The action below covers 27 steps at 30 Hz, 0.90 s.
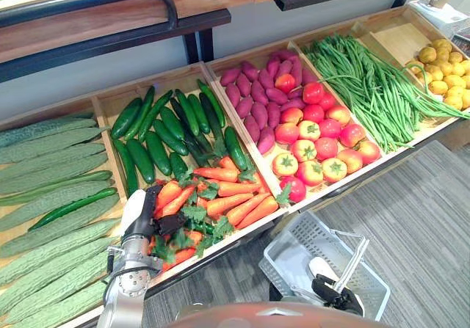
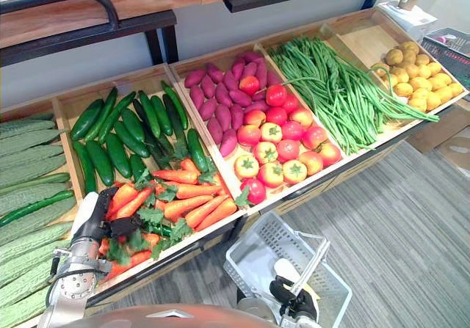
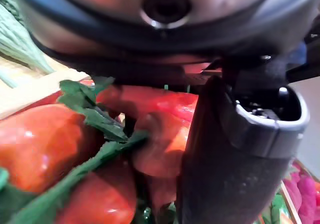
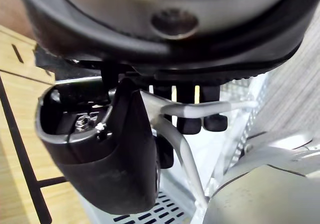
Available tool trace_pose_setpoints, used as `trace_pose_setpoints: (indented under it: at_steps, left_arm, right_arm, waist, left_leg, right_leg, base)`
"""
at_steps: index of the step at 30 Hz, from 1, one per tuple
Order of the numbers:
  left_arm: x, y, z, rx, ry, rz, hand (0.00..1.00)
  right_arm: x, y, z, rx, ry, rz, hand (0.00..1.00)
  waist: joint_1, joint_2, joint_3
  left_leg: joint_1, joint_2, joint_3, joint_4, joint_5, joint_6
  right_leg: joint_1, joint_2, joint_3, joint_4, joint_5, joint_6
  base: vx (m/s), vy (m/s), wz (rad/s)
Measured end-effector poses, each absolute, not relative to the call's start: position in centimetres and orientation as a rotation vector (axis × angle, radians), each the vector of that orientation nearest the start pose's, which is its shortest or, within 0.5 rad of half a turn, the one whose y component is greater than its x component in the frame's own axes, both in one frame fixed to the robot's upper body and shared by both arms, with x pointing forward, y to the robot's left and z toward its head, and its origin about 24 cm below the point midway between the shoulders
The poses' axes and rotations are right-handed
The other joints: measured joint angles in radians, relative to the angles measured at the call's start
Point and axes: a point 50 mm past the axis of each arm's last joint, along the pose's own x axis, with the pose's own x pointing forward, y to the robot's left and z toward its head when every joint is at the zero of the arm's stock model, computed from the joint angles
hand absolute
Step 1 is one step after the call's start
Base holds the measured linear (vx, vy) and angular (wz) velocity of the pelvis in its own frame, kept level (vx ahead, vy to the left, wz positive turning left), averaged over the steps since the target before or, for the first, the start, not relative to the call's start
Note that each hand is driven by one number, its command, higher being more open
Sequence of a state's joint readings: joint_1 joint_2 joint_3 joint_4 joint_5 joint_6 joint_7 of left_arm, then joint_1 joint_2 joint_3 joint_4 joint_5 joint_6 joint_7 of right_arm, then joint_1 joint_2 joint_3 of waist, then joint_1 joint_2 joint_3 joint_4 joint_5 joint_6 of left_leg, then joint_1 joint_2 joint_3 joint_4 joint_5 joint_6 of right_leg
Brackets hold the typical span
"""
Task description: Pick vegetable in the basket
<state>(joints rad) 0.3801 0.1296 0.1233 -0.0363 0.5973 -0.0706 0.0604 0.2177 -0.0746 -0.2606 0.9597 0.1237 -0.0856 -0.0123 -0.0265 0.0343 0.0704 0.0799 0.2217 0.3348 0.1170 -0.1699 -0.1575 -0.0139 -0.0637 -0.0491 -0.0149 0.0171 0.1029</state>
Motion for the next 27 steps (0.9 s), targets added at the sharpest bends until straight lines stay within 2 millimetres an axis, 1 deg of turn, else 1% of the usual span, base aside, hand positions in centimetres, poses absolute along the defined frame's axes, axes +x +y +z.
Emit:
trace_pose_setpoints:
  at_steps: [3, 6, 8, 10, 13, 15, 16, 17, 19, 22, 23, 24, 27]
  left_arm:
    - [16.4, 22.4, -1.0, 0.769, 0.287, 0.128, 0.0]
    - [16.8, 23.1, -0.6, 0.804, 0.276, 0.126, 0.0]
    - [17.2, 23.8, 0.0, 0.836, 0.257, 0.136, 0.0]
    - [18.0, 24.6, 1.0, 0.871, 0.217, 0.156, 0.0]
    - [19.5, 25.2, 4.1, 0.919, 0.081, 0.216, 0.0]
    - [20.5, 25.0, 6.4, 0.922, -0.027, 0.261, 0.0]
    - [21.0, 24.8, 7.9, 0.92, -0.1, 0.288, 0.0]
    - [21.3, 24.6, 8.6, 0.92, -0.135, 0.3, 0.0]
    - [21.9, 24.0, 11.0, 0.919, -0.261, 0.321, 0.0]
    - [22.3, 23.4, 13.0, 0.924, -0.37, 0.315, 0.0]
    - [22.4, 23.3, 13.3, 0.918, -0.387, 0.314, 0.0]
    - [22.5, 23.1, 13.7, 0.888, -0.412, 0.311, 0.0]
    - [22.6, 23.1, 13.7, 0.854, -0.415, 0.304, 0.0]
  right_arm:
    - [5.7, -22.2, -15.8, 0.141, 1.052, -0.428, 0.0]
    - [5.6, -22.3, -15.8, 0.139, 1.054, -0.431, 0.0]
    - [5.4, -22.4, -15.9, 0.138, 1.062, -0.434, 0.0]
    - [5.1, -22.4, -16.0, 0.138, 1.074, -0.438, 0.0]
    - [4.5, -22.6, -16.1, 0.149, 1.086, -0.461, 0.0]
    - [4.2, -22.9, -16.1, 0.163, 1.091, -0.492, 0.0]
    - [3.8, -23.2, -16.1, 0.177, 1.095, -0.522, 0.0]
    - [3.5, -23.3, -16.2, 0.185, 1.102, -0.537, 0.0]
    - [2.9, -23.9, -16.1, 0.224, 1.1, -0.607, 0.0]
    - [1.5, -24.6, -16.2, 0.304, 1.107, -0.724, 0.0]
    - [1.2, -24.8, -16.2, 0.319, 1.107, -0.748, 0.0]
    - [0.4, -25.1, -16.2, 0.37, 1.11, -0.819, 0.0]
    - [-0.9, -25.6, -16.2, 0.438, 1.112, -0.921, 0.0]
  waist:
    - [-0.001, 0.001, -0.002]
    - [-0.002, 0.003, -0.01]
    - [-0.002, 0.003, -0.019]
    - [-0.003, 0.004, -0.028]
    - [-0.003, 0.005, -0.039]
    - [-0.002, 0.005, -0.04]
    - [-0.003, 0.006, -0.04]
    - [-0.004, 0.006, -0.041]
    - [-0.007, 0.008, -0.042]
    - [-0.011, 0.008, -0.042]
    - [-0.012, 0.007, -0.042]
    - [-0.016, 0.006, -0.043]
    - [-0.024, 0.004, -0.041]
  left_leg:
    - [0.0, -0.001, -0.003, 0.0, 0.0, 0.0]
    - [0.001, -0.001, -0.01, -0.006, 0.004, -0.001]
    - [0.007, -0.004, -0.015, -0.022, 0.013, -0.002]
    - [0.016, -0.006, -0.026, -0.039, 0.023, -0.003]
    - [0.015, -0.011, -0.037, -0.051, 0.031, -0.003]
    - [0.015, -0.012, -0.04, -0.049, 0.031, -0.003]
    - [0.016, -0.013, -0.042, -0.048, 0.031, -0.003]
    - [0.016, -0.014, -0.043, -0.048, 0.031, -0.003]
    - [0.017, -0.017, -0.045, -0.046, 0.031, -0.003]
    - [0.018, -0.019, -0.047, -0.038, 0.031, -0.003]
    - [0.018, -0.02, -0.048, -0.037, 0.031, -0.003]
    - [0.021, -0.02, -0.049, -0.035, 0.03, -0.003]
    - [0.033, -0.019, -0.043, -0.034, 0.03, -0.003]
  right_leg:
    - [0.002, 0.0, -0.002, -0.002, 0.001, -0.001]
    - [0.007, 0.0, -0.01, -0.007, 0.001, -0.001]
    - [0.011, 0.0, -0.018, -0.009, 0.001, -0.002]
    - [0.019, 0.0, -0.028, -0.014, 0.001, -0.002]
    - [0.019, -0.002, -0.032, -0.015, 0.002, -0.003]
    - [0.021, -0.003, -0.033, -0.015, 0.002, -0.003]
    - [0.023, -0.004, -0.033, -0.014, 0.002, -0.003]
    - [0.023, -0.004, -0.032, -0.014, 0.002, -0.003]
    - [0.023, -0.004, -0.031, -0.012, 0.003, -0.004]
    - [0.026, -0.004, -0.03, -0.007, 0.003, -0.004]
    - [0.028, -0.004, -0.03, -0.007, 0.003, -0.004]
    - [0.033, -0.004, -0.03, -0.007, 0.003, -0.005]
    - [0.044, -0.002, -0.026, -0.007, 0.004, -0.007]
  base:
    - [-0.01, -0.002, 0.01]
    - [-0.01, -0.006, 0.08]
    - [0.0, -0.008, 0.1]
    - [0.0, -0.007, 0.12]
    - [-0.01, -0.001, 0.07]
    - [-0.02, 0.007, 0.04]
    - [0.0, 0.0, 0.0]
    - [0.0, 0.0, 0.0]
    - [-0.02, 0.006, 0.0]
    - [-0.02, 0.006, 0.01]
    - [-0.05, 0.006, 0.03]
    - [-0.04, 0.002, 0.02]
    - [-0.04, 0.001, -0.03]
